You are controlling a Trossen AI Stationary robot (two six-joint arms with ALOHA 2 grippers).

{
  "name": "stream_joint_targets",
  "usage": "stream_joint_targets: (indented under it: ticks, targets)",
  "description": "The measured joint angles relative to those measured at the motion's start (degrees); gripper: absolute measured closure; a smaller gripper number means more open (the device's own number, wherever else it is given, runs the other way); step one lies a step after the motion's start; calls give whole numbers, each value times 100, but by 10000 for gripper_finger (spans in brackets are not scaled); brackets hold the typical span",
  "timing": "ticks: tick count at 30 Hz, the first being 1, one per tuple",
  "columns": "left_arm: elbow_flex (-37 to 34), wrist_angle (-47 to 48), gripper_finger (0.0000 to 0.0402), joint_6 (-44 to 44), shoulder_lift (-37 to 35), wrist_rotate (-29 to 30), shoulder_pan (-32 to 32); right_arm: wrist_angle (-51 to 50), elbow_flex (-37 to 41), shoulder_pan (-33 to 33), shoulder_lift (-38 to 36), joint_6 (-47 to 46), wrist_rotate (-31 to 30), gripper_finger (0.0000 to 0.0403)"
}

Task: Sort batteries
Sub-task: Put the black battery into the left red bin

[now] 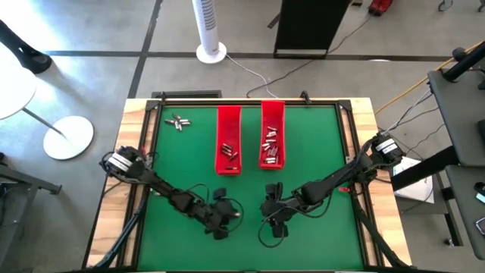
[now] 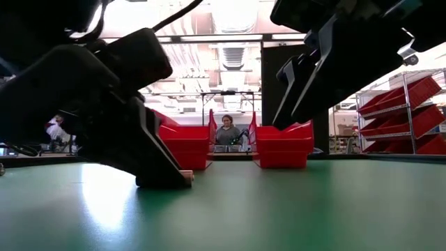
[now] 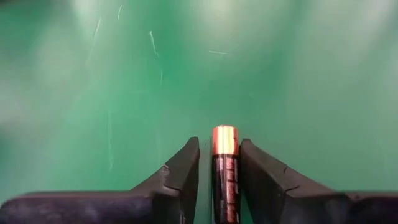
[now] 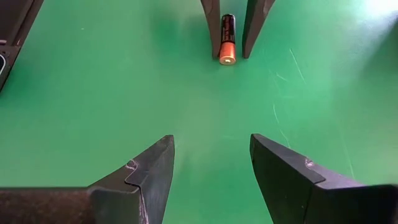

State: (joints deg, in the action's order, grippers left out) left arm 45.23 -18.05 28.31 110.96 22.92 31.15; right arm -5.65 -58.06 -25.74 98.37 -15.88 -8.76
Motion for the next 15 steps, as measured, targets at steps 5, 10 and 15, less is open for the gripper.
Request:
stream_joint_targets:
  ticks: [5,10,15]
  targets:
    - [-231,-183,337,66,7,79,31,4,0,14,0,40,-36,200]
    - [-186,-123,373,38,-26,297,5,7,0,24,0,42,-38,200]
    - [-1,258,373,-537,-381,310,-85,9,2,24,0,42,-36,200]
